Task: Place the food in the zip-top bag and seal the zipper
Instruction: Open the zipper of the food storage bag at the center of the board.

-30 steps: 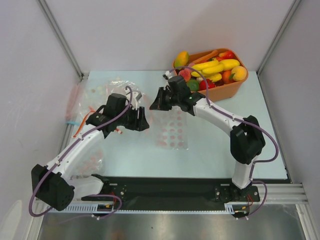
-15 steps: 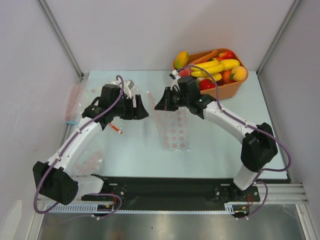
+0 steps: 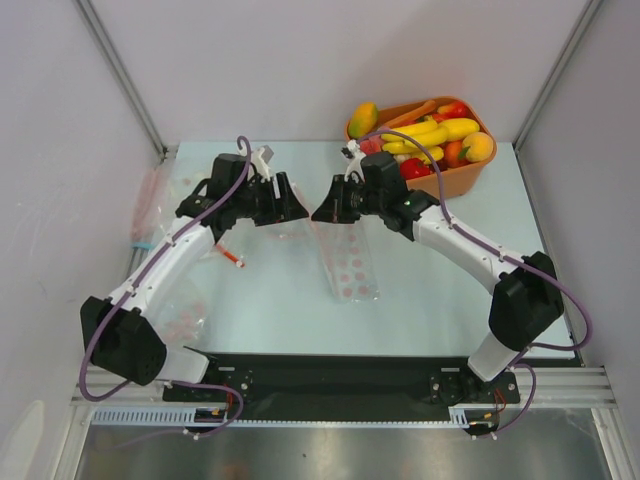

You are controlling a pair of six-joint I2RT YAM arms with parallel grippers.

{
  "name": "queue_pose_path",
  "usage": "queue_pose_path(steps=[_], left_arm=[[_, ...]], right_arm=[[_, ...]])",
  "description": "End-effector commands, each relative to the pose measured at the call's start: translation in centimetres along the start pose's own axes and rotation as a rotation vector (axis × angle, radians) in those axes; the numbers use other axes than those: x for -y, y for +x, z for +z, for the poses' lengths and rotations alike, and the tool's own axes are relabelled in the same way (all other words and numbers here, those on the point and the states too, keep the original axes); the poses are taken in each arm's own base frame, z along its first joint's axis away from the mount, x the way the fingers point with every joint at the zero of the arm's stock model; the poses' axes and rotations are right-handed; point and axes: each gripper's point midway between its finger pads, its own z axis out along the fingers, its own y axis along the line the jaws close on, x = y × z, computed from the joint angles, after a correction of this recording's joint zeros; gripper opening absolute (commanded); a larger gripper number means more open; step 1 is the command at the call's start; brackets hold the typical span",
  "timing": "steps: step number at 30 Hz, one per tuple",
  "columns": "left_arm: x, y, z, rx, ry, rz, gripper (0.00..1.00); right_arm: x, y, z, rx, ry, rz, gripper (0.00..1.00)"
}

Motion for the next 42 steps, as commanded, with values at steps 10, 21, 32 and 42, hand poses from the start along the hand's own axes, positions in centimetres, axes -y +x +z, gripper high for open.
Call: queue_pose_path(steps=[10, 21, 32, 42], left_arm=[[1.0, -0.3, 1.5, -0.006, 0.068, -0.072, 0.42], [0.2, 0.7, 2.7, -0.058, 0.063, -0.073, 0.12], [1.8, 0.1, 1.1, -0.047, 0.067, 0.004, 0.0], [3.8, -1.4, 0.4, -0.015, 0.099, 0.035, 0.0]], right_arm=[[-1.8, -0.4, -1.8, 0.024, -0.051, -0.052, 0.0], [-1.9, -0.7, -2.3, 0.033, -0.034, -0.083, 0.0], [-0.7, -1.0, -2.3, 0.044, 0.031, -0.095, 0.55], [-2.4, -0.5, -2.0, 0.022, -0.009, -0.142, 0.61]])
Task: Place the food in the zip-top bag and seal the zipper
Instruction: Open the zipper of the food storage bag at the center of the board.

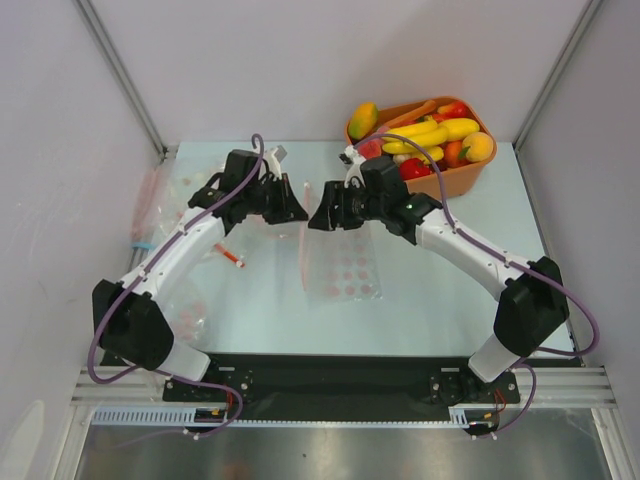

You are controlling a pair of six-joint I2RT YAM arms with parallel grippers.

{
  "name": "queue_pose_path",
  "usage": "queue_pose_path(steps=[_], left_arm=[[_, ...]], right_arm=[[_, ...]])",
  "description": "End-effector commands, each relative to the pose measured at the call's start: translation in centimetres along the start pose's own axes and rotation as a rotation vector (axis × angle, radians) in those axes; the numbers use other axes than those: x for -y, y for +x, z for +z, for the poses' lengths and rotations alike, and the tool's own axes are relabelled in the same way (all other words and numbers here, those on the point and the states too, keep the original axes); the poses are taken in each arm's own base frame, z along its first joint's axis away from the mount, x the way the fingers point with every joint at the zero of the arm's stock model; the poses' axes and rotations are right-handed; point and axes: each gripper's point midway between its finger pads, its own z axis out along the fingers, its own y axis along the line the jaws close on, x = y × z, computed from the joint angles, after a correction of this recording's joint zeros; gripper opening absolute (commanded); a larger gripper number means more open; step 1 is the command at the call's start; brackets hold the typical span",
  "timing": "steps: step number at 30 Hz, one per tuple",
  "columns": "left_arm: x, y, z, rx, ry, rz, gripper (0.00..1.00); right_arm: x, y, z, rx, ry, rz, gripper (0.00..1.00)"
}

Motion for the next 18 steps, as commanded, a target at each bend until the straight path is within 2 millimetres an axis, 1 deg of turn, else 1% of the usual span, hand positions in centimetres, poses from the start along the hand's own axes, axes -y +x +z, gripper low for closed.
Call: queue_pose_path(steps=[1, 5, 8, 9, 10, 11, 12, 14, 15, 17, 18], left_arm=[[2.9, -2.3, -1.9, 0.071, 0.057, 0.067, 0.0], [3.3, -2.7, -2.0, 0.083, 0.051, 0.085, 0.0], [3.4, -3.1, -2.0, 0.091, 0.046, 0.092, 0.0], [3.5, -3.4, -2.1, 0.102, 0.042, 0.104, 0.0], [3.4, -3.3, -2.3, 0.098, 0.027, 0.109, 0.0], [3.3, -3.4, -2.3, 0.099, 0.012, 0.115, 0.0], [3.5, -3.7, -2.6, 0.108, 0.006, 0.136, 0.0], [3.2, -3.7, -2.7, 0.1, -0.024, 0.14, 0.0], [3.2, -3.7, -2.9, 0.094, -0.029, 0.148, 0.0], [3.2, -3.6, -2.9, 0.087, -0.039, 0.155, 0.0], [3.1, -3.5, -3.0, 0.082, -0.044, 0.162, 0.0]], right_arm=[[-2.9, -2.0, -1.1, 0.05, -0.054, -0.071, 0.61], [-3.1, -1.6, -0.7, 0.035, -0.05, -0.06, 0.6], [-2.1, -1.4, -0.6, 0.028, 0.008, -0.049, 0.56], [-1.5, -1.7, -0.7, 0.041, 0.048, -0.047, 0.52], [-0.8, -1.4, -0.8, 0.031, 0.085, -0.04, 0.48], [-0.2, -1.9, -1.0, 0.048, 0.128, -0.04, 0.45], [0.2, -1.9, -1.1, 0.049, 0.144, -0.037, 0.4], [0.7, -2.0, -1.2, 0.054, 0.167, -0.023, 0.32], [0.9, -2.0, -1.1, 0.054, 0.175, -0.019, 0.21], [1.0, -2.2, -1.2, 0.055, 0.183, -0.018, 0.08], [1.0, -2.5, -1.2, 0.063, 0.184, -0.019, 0.01]])
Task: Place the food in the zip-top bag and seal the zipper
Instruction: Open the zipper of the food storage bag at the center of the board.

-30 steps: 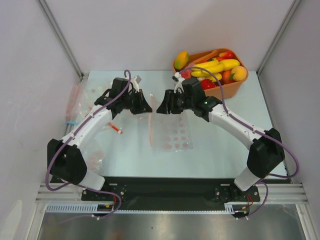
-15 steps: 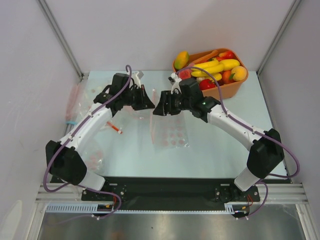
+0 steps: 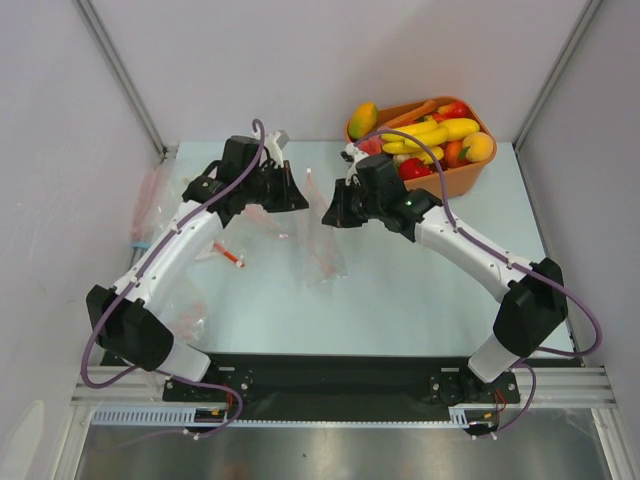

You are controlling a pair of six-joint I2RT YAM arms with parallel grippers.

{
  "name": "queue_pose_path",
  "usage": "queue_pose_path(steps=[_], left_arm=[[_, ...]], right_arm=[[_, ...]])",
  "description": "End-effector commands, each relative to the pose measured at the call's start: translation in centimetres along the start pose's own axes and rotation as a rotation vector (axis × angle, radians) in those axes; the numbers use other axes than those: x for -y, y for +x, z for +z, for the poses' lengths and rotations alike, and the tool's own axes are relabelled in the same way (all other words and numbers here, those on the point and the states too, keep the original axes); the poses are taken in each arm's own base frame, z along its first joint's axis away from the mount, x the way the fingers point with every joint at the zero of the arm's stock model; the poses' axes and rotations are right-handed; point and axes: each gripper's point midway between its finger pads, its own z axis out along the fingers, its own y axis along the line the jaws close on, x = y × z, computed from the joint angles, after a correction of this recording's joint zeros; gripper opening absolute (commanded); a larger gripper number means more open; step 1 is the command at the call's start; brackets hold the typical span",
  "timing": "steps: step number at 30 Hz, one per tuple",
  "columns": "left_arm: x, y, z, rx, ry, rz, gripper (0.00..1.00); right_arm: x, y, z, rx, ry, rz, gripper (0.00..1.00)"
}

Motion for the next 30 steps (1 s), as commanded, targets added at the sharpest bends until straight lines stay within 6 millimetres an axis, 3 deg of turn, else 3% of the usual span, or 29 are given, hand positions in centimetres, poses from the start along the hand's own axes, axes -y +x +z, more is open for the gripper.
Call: queue_pose_path(steps=[1, 7, 9, 17, 20, 23, 25, 27, 30], left_arm=[[0.4, -0.8, -0.9, 0.015, -0.022, 0.057, 0.01], [-0.2, 0.8, -0.2, -0.034, -0.034, 0.061, 0.34], [-0.4, 1.7, 0.4, -0.063, -0.036, 0.06, 0.39], [-0.5, 3.4, 2.2, -0.11, -0.019, 0.057, 0.43], [-0.5, 3.8, 2.5, -0.128, -0.03, 0.068, 0.4], [-0.8, 4.4, 2.6, -0.151, -0.043, 0.069, 0.29], [-1.2, 4.2, 2.3, -0.142, -0.077, 0.073, 0.16], [-1.3, 3.4, 1.4, -0.122, -0.109, 0.092, 0.06], [-2.7, 1.8, -1.1, -0.101, -0.257, 0.129, 0.0]], right_arm=[[-0.1, -2.2, -0.7, 0.058, 0.034, -0.005, 0.0], [-1.3, -3.3, -1.1, 0.102, -0.003, -0.011, 0.0], [-1.4, -3.3, -1.0, 0.103, -0.004, -0.011, 0.0], [-2.7, -3.7, -0.9, 0.109, -0.02, -0.032, 0.0], [-2.5, -4.2, -1.3, 0.131, -0.001, -0.037, 0.0], [-2.3, -4.5, -1.5, 0.148, 0.015, -0.039, 0.0], [-2.0, -4.4, -1.6, 0.148, 0.03, -0.035, 0.0], [-1.4, -4.2, -1.5, 0.137, 0.049, -0.019, 0.0], [-1.2, -4.3, -1.4, 0.136, 0.037, 0.0, 0.0]])
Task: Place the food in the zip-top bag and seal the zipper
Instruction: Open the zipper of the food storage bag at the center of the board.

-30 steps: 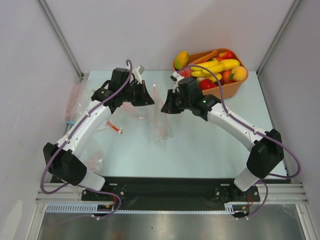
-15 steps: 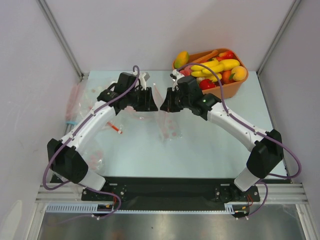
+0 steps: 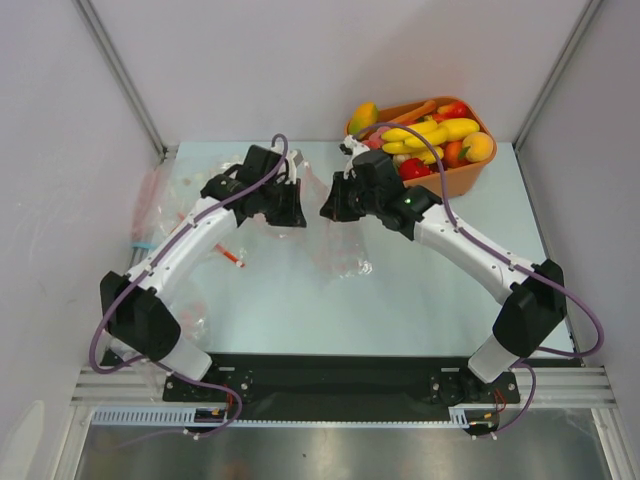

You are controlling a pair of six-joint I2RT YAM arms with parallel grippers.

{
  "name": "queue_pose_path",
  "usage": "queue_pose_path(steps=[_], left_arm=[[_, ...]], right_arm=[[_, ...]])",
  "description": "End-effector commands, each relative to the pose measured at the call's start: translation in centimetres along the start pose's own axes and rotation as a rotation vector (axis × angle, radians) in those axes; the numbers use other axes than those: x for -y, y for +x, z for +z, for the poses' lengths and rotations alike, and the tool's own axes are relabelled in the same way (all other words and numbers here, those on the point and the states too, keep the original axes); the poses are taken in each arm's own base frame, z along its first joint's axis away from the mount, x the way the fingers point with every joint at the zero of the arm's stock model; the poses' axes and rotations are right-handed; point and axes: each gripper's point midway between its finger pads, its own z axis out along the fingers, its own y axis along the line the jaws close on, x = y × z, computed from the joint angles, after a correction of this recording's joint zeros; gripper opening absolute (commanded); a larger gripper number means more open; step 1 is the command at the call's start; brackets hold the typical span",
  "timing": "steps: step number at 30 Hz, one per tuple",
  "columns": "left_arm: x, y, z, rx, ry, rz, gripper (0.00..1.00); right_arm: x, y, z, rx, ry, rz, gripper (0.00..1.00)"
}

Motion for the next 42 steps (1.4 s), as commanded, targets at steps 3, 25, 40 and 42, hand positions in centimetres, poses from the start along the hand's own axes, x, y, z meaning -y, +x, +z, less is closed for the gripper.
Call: queue_pose_path(steps=[3, 25, 40, 42], left_arm=[[-2.7, -2.7, -6.3, 0.115, -0.256, 0.047, 0.0], [-0.9, -3.1, -0.9, 0.031, -0.17, 0.049, 0.0], [1.3, -3.5, -0.3, -0.057, -0.102, 0.028, 0.0], [1.6, -3.7, -1.0, -0.054, -0.098, 0.027, 0.0]], right_arm=[[-1.9, -3.2, -0.8, 0.081, -0.069, -0.009, 0.0], [4.4, 1.7, 3.3, -0.062, -0.069, 0.198, 0.04], [10.8, 3.0, 2.7, -0.096, 0.218, 0.104, 0.31], [10.1, 3.1, 3.0, -0.101, 0.171, 0.1, 0.38]])
